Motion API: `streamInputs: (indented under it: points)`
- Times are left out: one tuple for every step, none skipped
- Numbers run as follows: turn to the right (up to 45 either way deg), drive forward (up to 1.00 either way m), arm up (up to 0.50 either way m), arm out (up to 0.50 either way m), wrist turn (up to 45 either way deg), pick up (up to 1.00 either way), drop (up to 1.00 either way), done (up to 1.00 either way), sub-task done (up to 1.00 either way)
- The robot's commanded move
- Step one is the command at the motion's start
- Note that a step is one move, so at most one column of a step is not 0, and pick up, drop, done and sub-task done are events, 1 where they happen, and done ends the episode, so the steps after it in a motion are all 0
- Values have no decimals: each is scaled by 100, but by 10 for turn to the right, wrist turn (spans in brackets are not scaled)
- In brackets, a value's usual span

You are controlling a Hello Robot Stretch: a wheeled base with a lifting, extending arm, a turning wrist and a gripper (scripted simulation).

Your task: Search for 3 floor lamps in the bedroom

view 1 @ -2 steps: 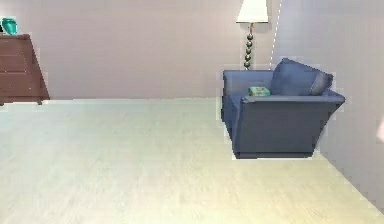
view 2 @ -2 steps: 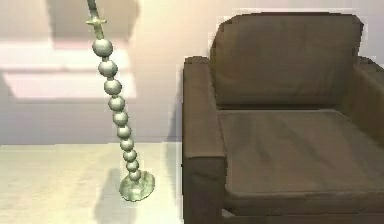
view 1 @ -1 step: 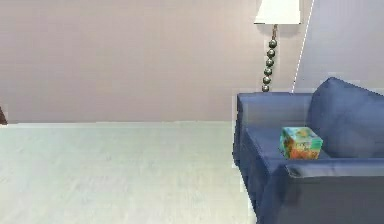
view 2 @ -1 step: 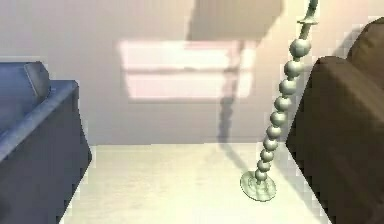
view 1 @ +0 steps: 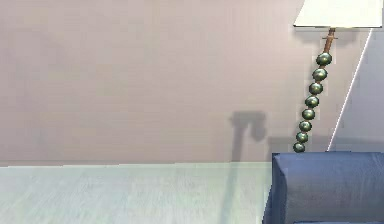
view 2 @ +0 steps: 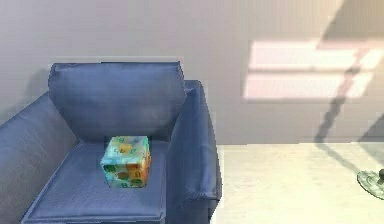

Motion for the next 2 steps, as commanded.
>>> streamInputs:
  points:
    - [-30, 0, 0, 0, 0, 0, 0, 0, 0]
    - [0, 100, 0, 0, 0, 0, 0, 0, 0]
